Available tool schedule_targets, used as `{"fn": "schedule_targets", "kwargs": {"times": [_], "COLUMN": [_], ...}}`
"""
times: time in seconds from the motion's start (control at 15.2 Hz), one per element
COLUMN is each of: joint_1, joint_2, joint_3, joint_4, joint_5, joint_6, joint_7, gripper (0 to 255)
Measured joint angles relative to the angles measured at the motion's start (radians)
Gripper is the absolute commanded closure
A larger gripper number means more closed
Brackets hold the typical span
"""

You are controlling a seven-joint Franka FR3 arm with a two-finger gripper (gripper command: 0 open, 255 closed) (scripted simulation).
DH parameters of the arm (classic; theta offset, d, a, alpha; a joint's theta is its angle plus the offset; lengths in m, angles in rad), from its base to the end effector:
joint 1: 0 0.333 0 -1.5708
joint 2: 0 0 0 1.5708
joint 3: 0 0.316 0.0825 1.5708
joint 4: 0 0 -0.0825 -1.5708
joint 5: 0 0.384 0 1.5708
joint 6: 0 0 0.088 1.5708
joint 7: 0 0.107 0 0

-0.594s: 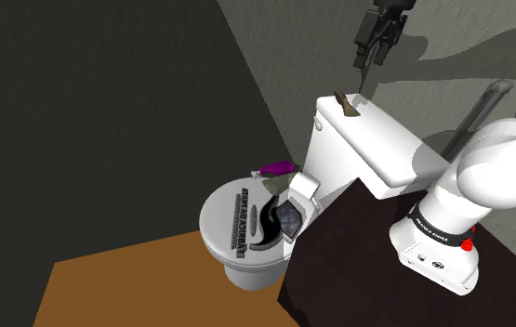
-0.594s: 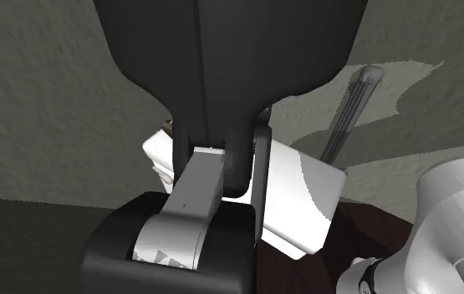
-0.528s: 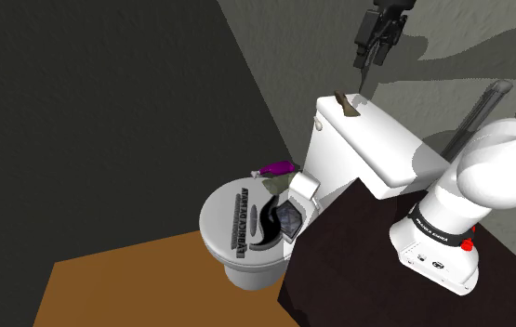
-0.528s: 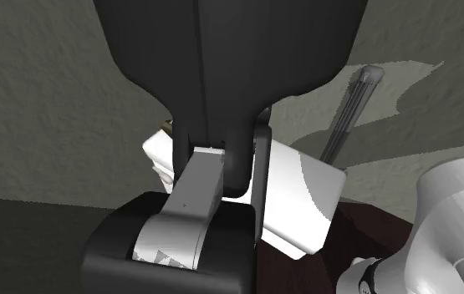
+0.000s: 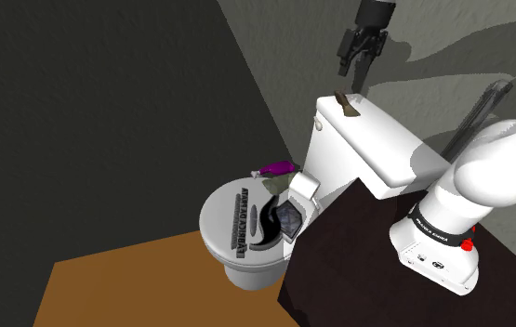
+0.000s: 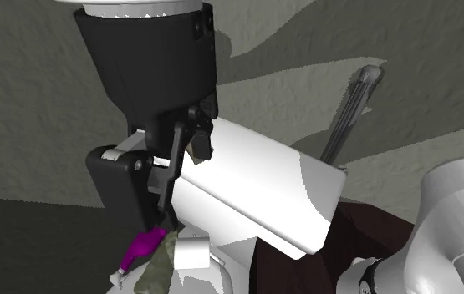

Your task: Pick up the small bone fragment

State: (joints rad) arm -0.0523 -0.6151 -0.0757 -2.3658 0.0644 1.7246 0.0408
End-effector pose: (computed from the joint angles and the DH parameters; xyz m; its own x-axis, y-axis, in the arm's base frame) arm 0.3604 -0.0445 0.5416 0.9862 -0.1626 -0.0325 -0.1651 -0.9806 -0.1056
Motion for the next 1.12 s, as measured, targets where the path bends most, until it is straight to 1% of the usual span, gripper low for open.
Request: {"fn": "schedule_targets", "kwargs": {"times": [0.13,0.53,0.79,1.12], "joint_1": [-0.02,-0.069,-0.096,-0.13], "joint_2": [0.042,0.207,0.333,0.484], "joint_3": [-0.021,-0.076,-0.112,-0.156], "joint_4": [-0.005,0.028,0.072,0.15], "joint_5": [-0.017,-0.049,-0.059,-0.059], "joint_6": [0.044,0.166,0.244,0.312], "joint_7": [-0.008,-0.017,-0.02,-0.027], "gripper": [0,0,0,0]}}
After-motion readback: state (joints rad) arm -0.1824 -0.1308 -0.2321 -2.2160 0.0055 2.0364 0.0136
